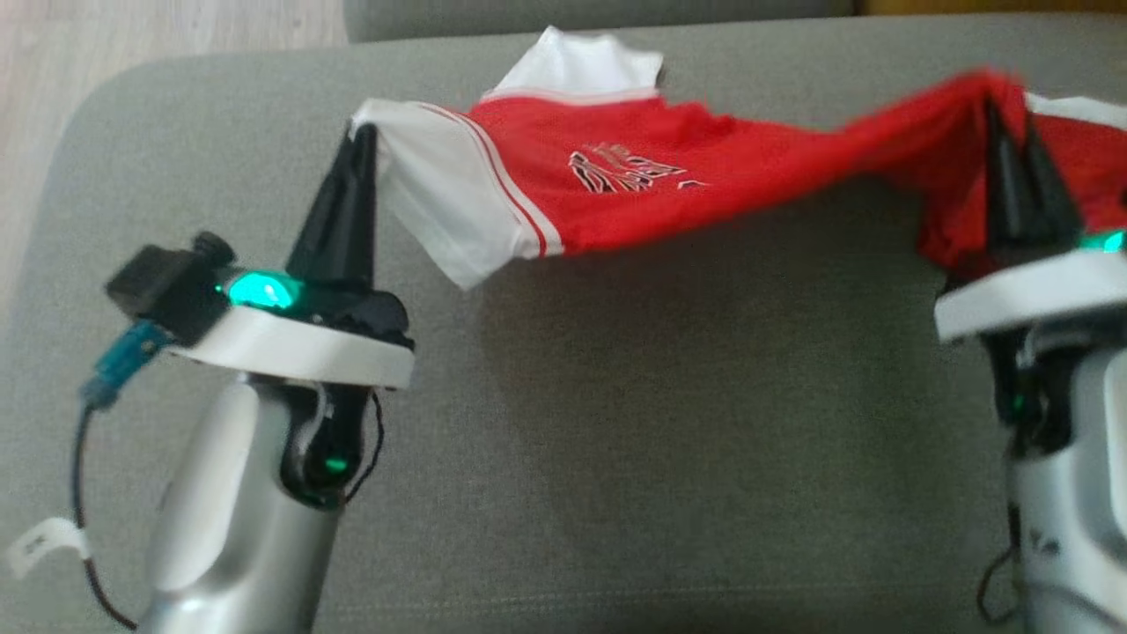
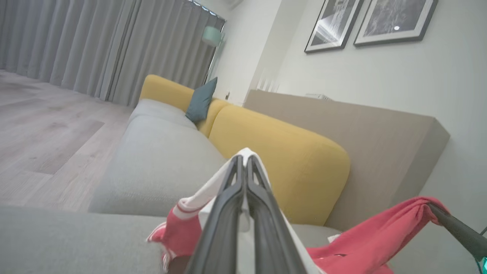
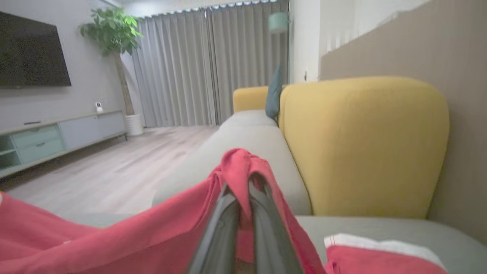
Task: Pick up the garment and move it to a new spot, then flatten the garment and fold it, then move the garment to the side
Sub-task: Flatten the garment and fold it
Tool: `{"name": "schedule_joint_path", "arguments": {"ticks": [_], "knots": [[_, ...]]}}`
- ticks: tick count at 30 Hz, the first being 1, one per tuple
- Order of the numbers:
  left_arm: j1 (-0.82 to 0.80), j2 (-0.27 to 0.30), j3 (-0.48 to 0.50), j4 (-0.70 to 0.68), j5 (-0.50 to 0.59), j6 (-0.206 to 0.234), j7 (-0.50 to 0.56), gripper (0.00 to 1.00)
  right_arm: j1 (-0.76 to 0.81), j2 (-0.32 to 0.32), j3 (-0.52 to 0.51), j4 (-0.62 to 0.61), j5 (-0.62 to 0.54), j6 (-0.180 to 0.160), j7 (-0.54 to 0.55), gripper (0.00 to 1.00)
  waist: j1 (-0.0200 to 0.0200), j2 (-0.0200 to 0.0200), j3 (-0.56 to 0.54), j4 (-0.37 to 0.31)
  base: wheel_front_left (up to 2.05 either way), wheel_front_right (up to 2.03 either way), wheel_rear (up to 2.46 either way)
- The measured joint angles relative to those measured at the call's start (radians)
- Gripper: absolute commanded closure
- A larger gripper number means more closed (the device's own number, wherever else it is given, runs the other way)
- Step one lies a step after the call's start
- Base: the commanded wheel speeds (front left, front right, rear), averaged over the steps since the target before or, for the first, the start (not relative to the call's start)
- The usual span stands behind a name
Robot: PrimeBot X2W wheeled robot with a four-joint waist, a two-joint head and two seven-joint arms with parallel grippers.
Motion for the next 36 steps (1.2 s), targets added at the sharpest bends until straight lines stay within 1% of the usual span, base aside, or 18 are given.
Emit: {"name": "schedule_joint_path", "arguments": {"ticks": [3, 7, 11, 15, 16, 18, 21, 24, 28, 31, 32, 34, 36], "knots": [[-0.011, -0.001, 0.034, -0.072, -0.036, 0.023, 0.025, 1.0, -0.076, -0.022, 0.032, -0.018, 0.016, 0.0, -0.011, 1.0, 0.0, 0.0, -0.028, -0.002, 0.0, 0.0, 0.0], [-0.045, -0.008, 0.078, -0.197, -0.091, 0.062, 0.06, 1.0, -0.125, -0.027, 0.053, -0.044, 0.025, 0.0, -0.014, 1.0, 0.0, 0.0, -0.068, -0.005, 0.0, 0.0, 0.0], [-0.035, -0.019, 0.102, -0.329, -0.139, 0.13, 0.096, 1.0, -0.102, -0.026, 0.052, -0.103, 0.03, 0.0, -0.003, 1.0, -0.0001, 0.0, -0.109, -0.004, 0.0, 0.0, 0.0], [0.004, -0.019, 0.115, -0.468, -0.166, 0.191, 0.142, 1.0, -0.033, 0.002, 0.016, -0.209, 0.021, 0.0, 0.043, 1.0, -0.0001, 0.0, -0.131, 0.005, 0.0, 0.0, 0.0], [0.004, -0.019, 0.115, -0.468, -0.166, 0.191, 0.142, 1.0, -0.033, 0.002, 0.016, -0.209, 0.021, 0.0, 0.043, 1.0, -0.0001, 0.0, -0.131, 0.005, 0.0, 0.0, 0.0], [0.01, -0.018, 0.115, -0.514, -0.173, 0.214, 0.174, 1.0, -0.005, 0.018, -0.005, -0.257, 0.016, 0.0, 0.077, 1.0, -0.0001, 0.0, -0.125, 0.011, 0.0, 0.0, 0.0], [-0.012, -0.008, 0.116, -0.537, -0.164, 0.23, 0.21, 1.0, -0.01, 0.036, -0.018, -0.3, 0.004, 0.0, 0.127, 1.0, -0.0001, 0.0, -0.105, 0.017, 0.0, 0.0, 0.0], [-0.084, 0.018, 0.119, -0.492, -0.157, 0.23, 0.251, 1.0, -0.06, 0.042, -0.024, -0.288, 0.005, 0.0, 0.176, 1.0, -0.0001, 0.0, -0.073, 0.021, 0.0, 0.0, 0.0], [-0.259, 0.027, 0.151, -0.332, -0.192, 0.228, 0.3, 1.0, -0.241, 0.042, -0.026, -0.165, 0.016, 0.0, 0.22, 1.0, -0.0001, 0.0, -0.007, 0.021, 0.0, 0.0, 0.0], [-0.434, 0.066, 0.164, -0.155, -0.19, 0.203, 0.313, 1.0, -0.435, 0.021, 0.009, -0.008, -0.01, 0.0, 0.222, 1.0, 0.0, 0.0, 0.058, 0.021, 0.0, 0.0, 0.0], [-0.495, 0.082, 0.165, -0.093, -0.177, 0.188, 0.31, 1.0, -0.505, 0.018, 0.013, 0.057, -0.013, 0.0, 0.213, 1.0, 0.0001, 0.0, 0.082, 0.021, 0.0, 0.0, 0.0], [-0.615, 0.099, 0.174, 0.019, -0.166, 0.165, 0.294, 1.0, -0.638, -0.006, 0.036, 0.18, -0.032, 0.0, 0.172, 1.0, 0.0002, 0.0, 0.128, 0.022, 0.0, 0.0, 0.0], [-0.738, 0.11, 0.175, 0.13, -0.14, 0.143, 0.253, 1.0, -0.778, -0.022, 0.042, 0.303, -0.05, 0.0, 0.114, 1.0, 0.0003, 0.0, 0.174, 0.024, 0.0, 0.0, 0.0]]}}
